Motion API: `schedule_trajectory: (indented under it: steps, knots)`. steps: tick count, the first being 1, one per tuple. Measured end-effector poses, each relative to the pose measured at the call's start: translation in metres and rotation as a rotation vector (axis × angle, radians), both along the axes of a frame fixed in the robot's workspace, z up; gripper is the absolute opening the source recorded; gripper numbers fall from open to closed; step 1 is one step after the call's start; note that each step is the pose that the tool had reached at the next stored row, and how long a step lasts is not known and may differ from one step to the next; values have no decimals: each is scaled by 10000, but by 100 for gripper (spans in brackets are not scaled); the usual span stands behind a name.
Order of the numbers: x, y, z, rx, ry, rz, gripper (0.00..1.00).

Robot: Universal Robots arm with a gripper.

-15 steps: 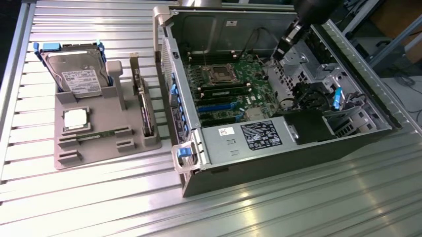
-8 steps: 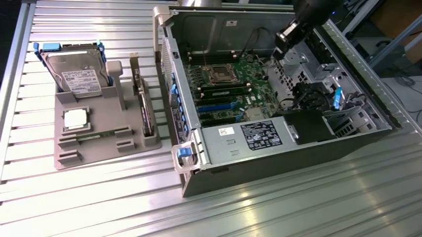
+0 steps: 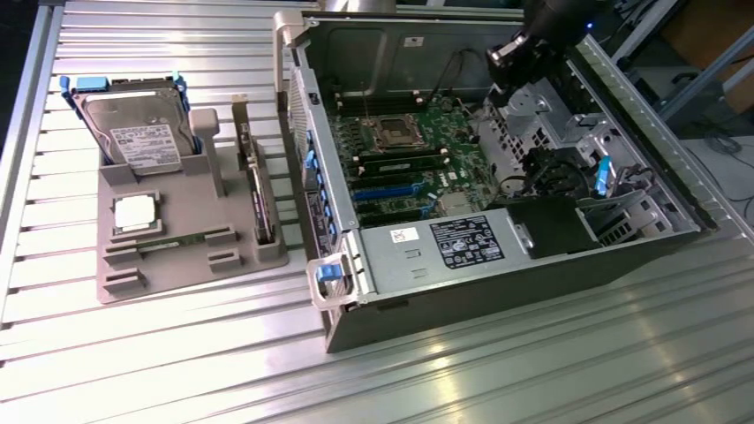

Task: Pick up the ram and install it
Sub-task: 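Press down the ram until it locks into place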

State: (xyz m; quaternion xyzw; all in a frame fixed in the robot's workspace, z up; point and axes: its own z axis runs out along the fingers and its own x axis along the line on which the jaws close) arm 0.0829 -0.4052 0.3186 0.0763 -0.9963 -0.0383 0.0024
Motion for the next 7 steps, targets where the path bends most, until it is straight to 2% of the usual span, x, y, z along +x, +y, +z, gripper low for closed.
schedule_trajectory:
  steps: [3, 7]
  knots:
    - [0, 0, -5, 0, 0, -853, 10]
    - [0, 0, -5, -5, -1, -1032, 10]
